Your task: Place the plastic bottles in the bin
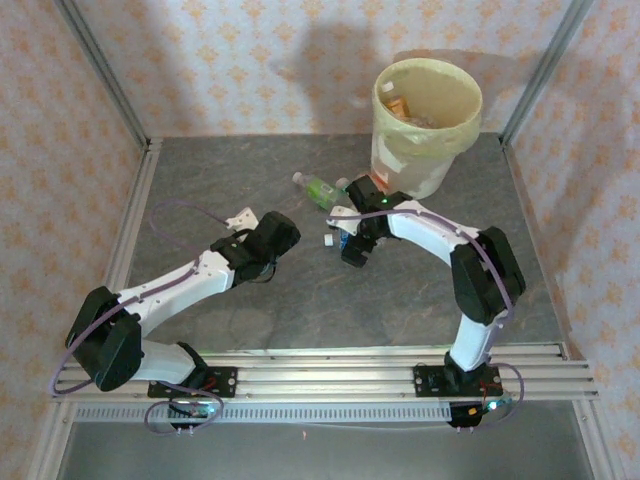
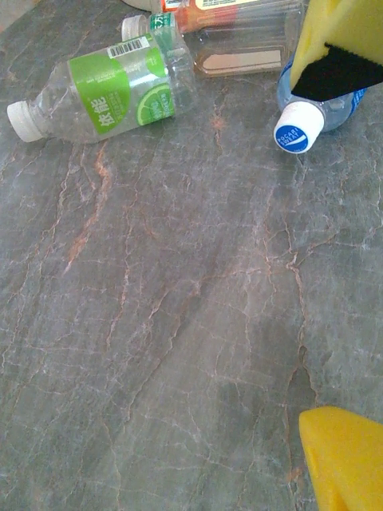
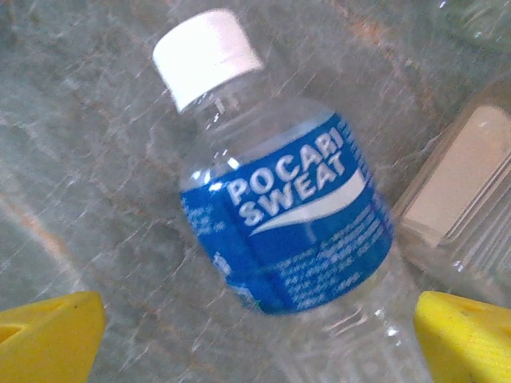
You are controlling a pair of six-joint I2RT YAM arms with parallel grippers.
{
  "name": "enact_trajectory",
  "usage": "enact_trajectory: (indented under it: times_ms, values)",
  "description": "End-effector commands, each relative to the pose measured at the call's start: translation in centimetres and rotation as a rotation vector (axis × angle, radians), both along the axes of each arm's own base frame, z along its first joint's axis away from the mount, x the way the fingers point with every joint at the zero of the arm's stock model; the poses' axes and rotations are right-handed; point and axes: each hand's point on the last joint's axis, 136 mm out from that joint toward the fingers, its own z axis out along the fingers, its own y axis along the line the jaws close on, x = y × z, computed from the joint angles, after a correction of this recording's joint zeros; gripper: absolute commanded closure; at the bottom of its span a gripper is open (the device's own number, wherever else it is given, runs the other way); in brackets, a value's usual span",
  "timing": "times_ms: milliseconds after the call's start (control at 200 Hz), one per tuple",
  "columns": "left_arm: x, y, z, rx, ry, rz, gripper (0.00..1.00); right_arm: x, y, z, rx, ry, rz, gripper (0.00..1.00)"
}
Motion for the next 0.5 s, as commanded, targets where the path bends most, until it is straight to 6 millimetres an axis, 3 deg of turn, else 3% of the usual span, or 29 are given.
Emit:
enact_trajectory:
  times_ms: [0,165,315,425,495]
  values:
    - [-0.4,1.0,-0.9,0.031,0.022,0.037,0.00,1.3,0.1,-1.0,-0.053,-0.095,0.033,0.01]
    - [-0.3,0.6,-1.7,0.029,0.046,0.028,0.00,-1.4,0.2,-3.3,-0.119,-0.014,0.118,0.01]
    - [-0.2,0.3,-2.1,0.025,0.055,0.019,0.00,-4.0,1.2,-3.4,-0.059,0.115,0.122,0.03]
    - [-0.1,0.1,-2.3,0.025,0.061,0.013,0.00,-2.8,1.1,-4.1,-0.080,0.060,0.083,0.07]
    - [-0.1,0.1,-2.4,0.026,0.063,0.012,0.00,-2.0,0.6,-5.0,-0.144,0.023,0.075,0.18]
